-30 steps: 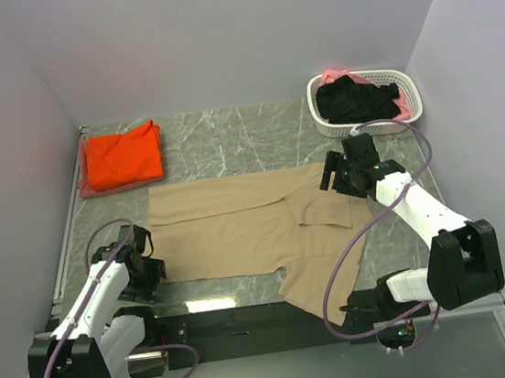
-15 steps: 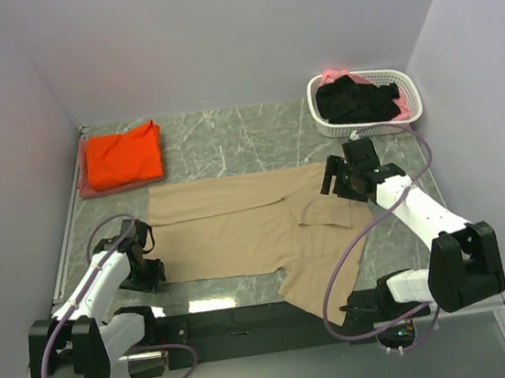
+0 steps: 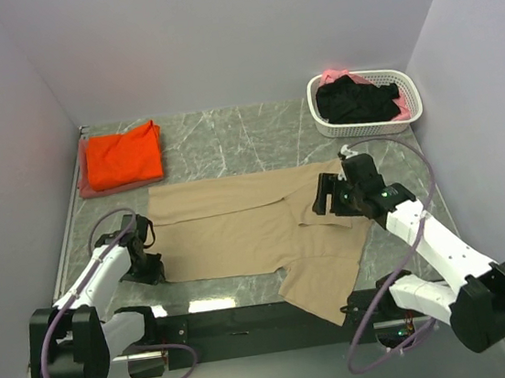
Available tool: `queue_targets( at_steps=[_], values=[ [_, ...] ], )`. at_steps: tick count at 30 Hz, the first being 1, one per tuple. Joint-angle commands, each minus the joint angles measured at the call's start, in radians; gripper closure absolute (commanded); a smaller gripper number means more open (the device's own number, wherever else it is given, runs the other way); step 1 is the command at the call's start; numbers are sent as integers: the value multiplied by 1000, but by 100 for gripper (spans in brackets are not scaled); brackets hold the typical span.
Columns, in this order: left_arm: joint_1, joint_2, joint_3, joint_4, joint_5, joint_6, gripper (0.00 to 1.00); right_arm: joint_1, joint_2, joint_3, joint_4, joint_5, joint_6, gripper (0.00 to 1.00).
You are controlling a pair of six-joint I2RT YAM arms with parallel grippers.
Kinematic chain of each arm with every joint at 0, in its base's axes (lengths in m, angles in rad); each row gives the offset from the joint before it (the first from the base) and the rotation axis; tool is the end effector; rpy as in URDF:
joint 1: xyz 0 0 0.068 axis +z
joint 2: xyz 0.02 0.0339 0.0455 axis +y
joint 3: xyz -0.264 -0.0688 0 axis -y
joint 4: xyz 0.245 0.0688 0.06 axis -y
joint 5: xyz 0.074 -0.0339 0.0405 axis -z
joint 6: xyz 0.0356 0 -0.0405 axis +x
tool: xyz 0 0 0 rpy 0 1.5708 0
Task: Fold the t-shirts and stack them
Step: Fold the tshirt
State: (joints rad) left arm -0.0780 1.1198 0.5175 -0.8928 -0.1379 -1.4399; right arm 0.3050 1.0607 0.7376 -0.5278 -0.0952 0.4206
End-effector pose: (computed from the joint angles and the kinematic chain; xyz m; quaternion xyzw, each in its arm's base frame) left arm 0.1490 -0.0067 0.1528 -0.6296 0.7729 0.0240 0.0748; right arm 0.2037 0.0677 0.2407 0.0373 0.9343 0.1665 0.3131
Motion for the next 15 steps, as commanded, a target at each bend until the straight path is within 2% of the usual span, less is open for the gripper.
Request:
queue_targets(
  at_steps=[1, 6, 9, 10, 15],
  values=[
    [-2, 51, -47, 222, -86, 16, 99, 77, -56, -1, -50, -11, -16, 18],
    [0, 48, -43, 215, -81, 36, 100, 232, -59, -15, -109, 18, 12, 19],
    [0, -1, -48, 193, -86, 33, 100, 379, -38, -18, -136, 31, 35, 20],
    [-2, -12, -45, 184, -94, 33, 99, 470, -15, -14, -158, 49, 43, 20],
    [0, -80, -42, 170, -100, 42, 99, 698, 90, 11, -195, 78, 99, 20]
  ],
)
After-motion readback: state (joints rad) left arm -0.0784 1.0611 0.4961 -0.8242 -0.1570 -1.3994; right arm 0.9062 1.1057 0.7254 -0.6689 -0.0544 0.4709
